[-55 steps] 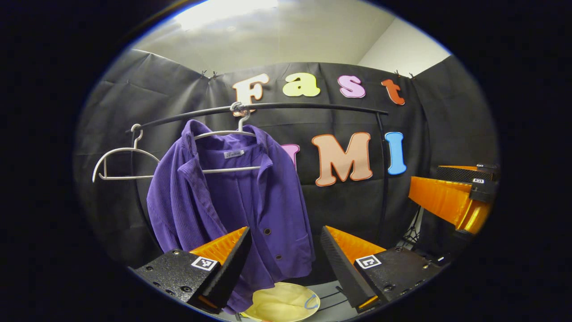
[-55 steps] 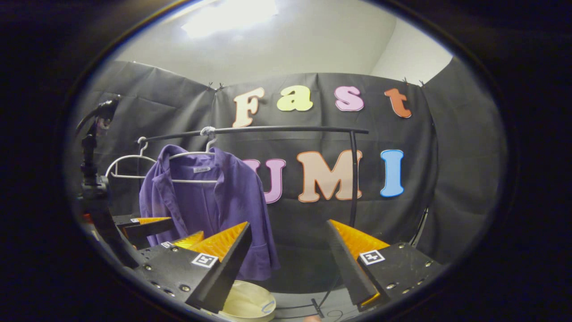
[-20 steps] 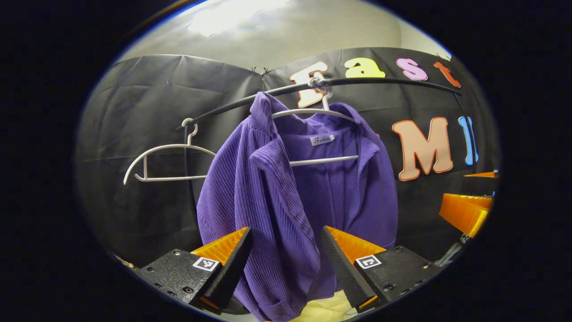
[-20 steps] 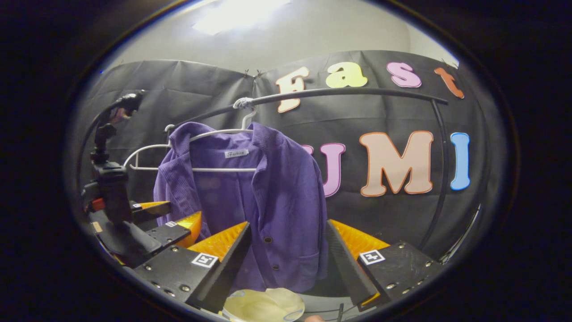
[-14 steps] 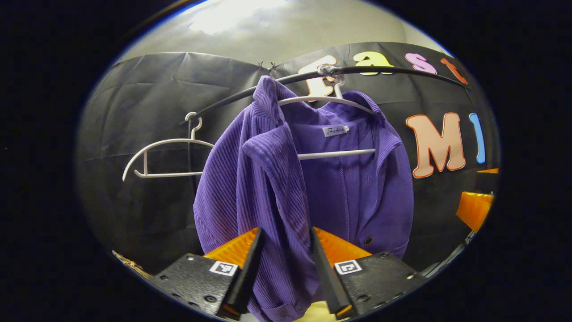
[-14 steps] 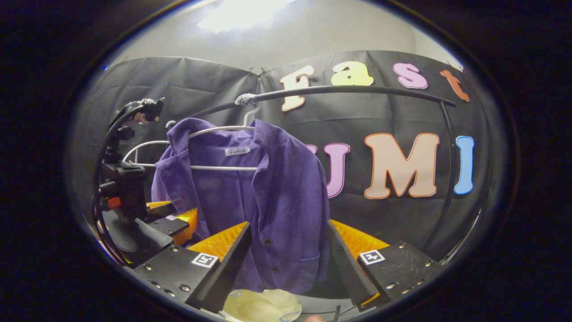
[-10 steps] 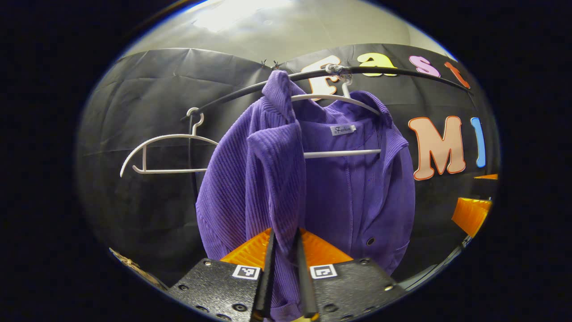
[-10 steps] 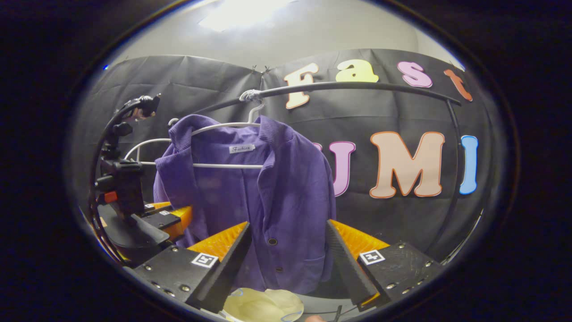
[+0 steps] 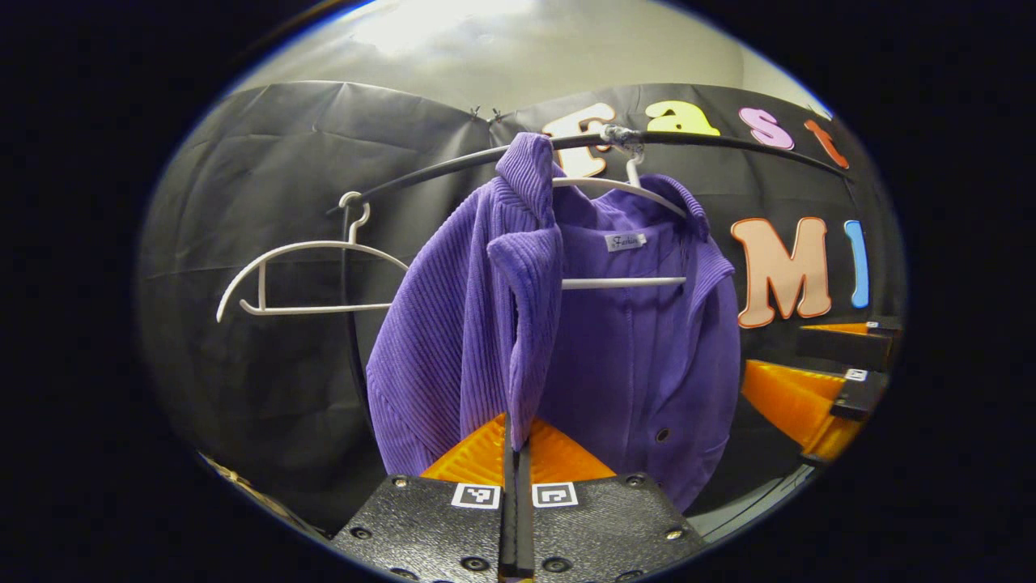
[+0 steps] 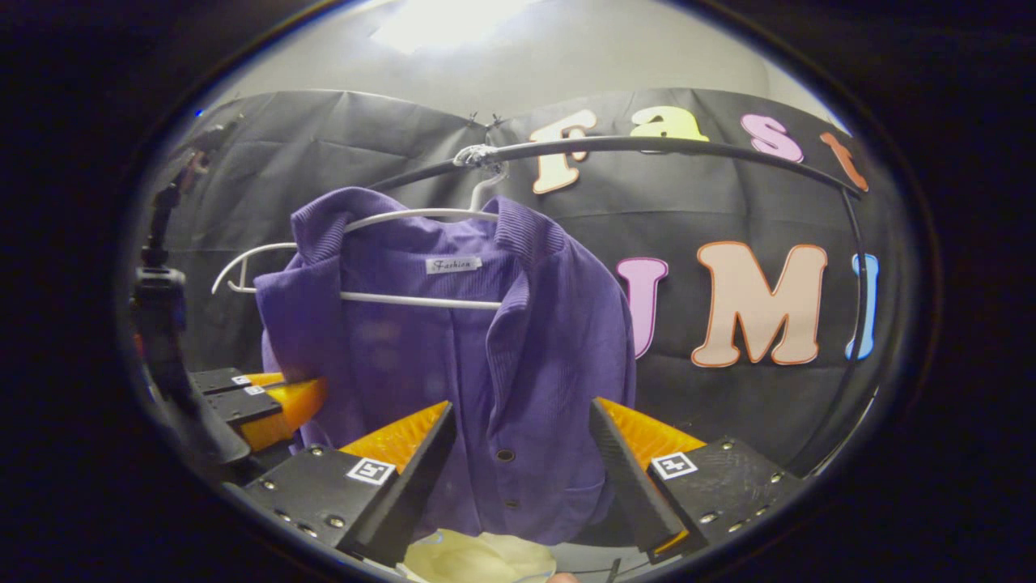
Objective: Grasp the clothes on the hanger with both hands and then place them into the laundry hamper below.
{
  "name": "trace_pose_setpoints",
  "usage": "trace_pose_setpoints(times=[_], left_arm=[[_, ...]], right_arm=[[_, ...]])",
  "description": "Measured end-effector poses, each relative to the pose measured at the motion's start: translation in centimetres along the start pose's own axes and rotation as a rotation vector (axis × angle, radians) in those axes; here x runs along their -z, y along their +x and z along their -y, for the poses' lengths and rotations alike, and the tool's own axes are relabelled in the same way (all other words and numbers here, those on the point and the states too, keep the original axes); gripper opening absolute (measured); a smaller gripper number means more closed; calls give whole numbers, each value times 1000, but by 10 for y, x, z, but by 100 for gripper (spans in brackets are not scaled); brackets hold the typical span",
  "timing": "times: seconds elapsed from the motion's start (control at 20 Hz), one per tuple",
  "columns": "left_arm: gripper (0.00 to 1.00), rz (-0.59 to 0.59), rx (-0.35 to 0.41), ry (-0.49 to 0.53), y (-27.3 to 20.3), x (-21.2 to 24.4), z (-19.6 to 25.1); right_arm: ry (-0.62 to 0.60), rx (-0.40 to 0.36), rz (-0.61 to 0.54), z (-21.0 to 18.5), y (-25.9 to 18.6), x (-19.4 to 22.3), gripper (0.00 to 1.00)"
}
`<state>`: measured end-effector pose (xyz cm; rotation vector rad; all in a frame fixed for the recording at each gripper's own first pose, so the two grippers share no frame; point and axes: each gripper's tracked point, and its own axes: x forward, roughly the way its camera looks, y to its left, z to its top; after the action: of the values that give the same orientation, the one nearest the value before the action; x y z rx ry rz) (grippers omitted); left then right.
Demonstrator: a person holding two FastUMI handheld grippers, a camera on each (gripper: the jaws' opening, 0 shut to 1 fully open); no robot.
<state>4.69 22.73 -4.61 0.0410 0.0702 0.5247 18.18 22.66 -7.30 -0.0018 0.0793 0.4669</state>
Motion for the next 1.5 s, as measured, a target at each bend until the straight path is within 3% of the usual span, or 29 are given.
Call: trace_pose_setpoints(times=[0.2,0.25,0.4,0.8,0.9,1.05,1.2,1.5], left_arm=[[0,-5,63,11,-5,-2,1],[0,-5,71,8,-7,-3,0],[1,-1,82,5,-12,-8,-5],[0,25,65,9,-15,-21,-24],[0,27,57,9,-16,-23,-28],[0,34,46,16,-18,-23,-34],[0,35,39,14,-17,-24,-38],[0,44,22,0,-18,-28,-47]], right_arm=[[4,45,19,-8,26,-3,99],[8,66,22,-8,33,-3,95],[15,127,27,-8,54,-3,95],[81,282,-12,5,97,15,100],[91,314,-37,14,100,23,95],[93,339,-57,25,104,30,99],[61,383,-71,39,99,33,94],[34,410,-100,57,92,34,25]])
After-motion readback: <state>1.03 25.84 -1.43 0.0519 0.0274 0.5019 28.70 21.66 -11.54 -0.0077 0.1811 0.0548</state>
